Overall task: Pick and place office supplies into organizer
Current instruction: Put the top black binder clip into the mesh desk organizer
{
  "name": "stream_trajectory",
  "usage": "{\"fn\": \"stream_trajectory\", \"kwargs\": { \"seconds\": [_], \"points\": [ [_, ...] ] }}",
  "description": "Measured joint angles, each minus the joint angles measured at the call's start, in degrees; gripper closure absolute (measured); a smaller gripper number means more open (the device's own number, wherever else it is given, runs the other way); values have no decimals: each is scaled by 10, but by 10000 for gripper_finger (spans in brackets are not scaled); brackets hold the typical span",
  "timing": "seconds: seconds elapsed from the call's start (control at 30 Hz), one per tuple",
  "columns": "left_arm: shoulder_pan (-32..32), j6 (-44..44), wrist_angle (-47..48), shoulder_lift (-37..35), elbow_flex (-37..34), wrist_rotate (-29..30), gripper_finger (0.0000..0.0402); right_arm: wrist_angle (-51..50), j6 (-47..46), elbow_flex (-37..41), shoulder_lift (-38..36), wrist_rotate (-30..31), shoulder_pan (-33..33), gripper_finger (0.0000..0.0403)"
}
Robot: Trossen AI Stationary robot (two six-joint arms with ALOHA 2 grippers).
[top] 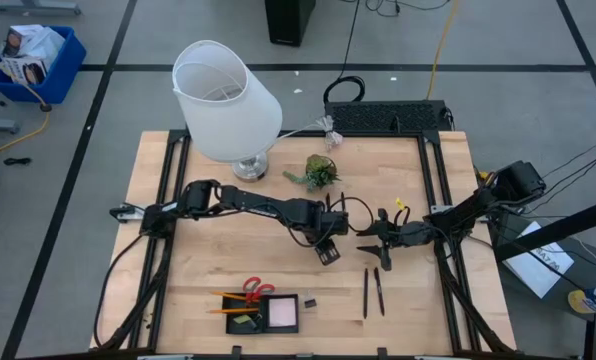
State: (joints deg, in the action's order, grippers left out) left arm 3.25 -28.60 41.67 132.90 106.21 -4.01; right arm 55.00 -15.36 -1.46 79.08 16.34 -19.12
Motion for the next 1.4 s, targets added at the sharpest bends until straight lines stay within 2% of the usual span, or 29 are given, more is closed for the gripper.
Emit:
{"fn": "stream_trajectory", "kwargs": {
  "seconds": [0.17, 0.47, 0.73, 1.0, 1.27, 1.4],
  "points": [
    [0, -12, 0, 0, 0, 0, 264, 0, 0, 0, 0, 0, 0, 211],
    [13, -34, 0, 0, 0, 0, 233, 0, 0, 0, 0, 0, 0, 211],
    [18, -34, 0, 0, 0, 0, 264, 0, 0, 0, 0, 0, 0, 211],
    [18, -35, 0, -1, 0, 0, 234, 0, 0, 0, 0, 0, 0, 211],
    [18, -38, 0, -1, 0, 2, 264, 0, 0, 0, 0, 0, 0, 211],
    [18, -44, -2, -1, 0, 10, 251, 0, 0, 0, 0, 0, 0, 211]
  ]
}}
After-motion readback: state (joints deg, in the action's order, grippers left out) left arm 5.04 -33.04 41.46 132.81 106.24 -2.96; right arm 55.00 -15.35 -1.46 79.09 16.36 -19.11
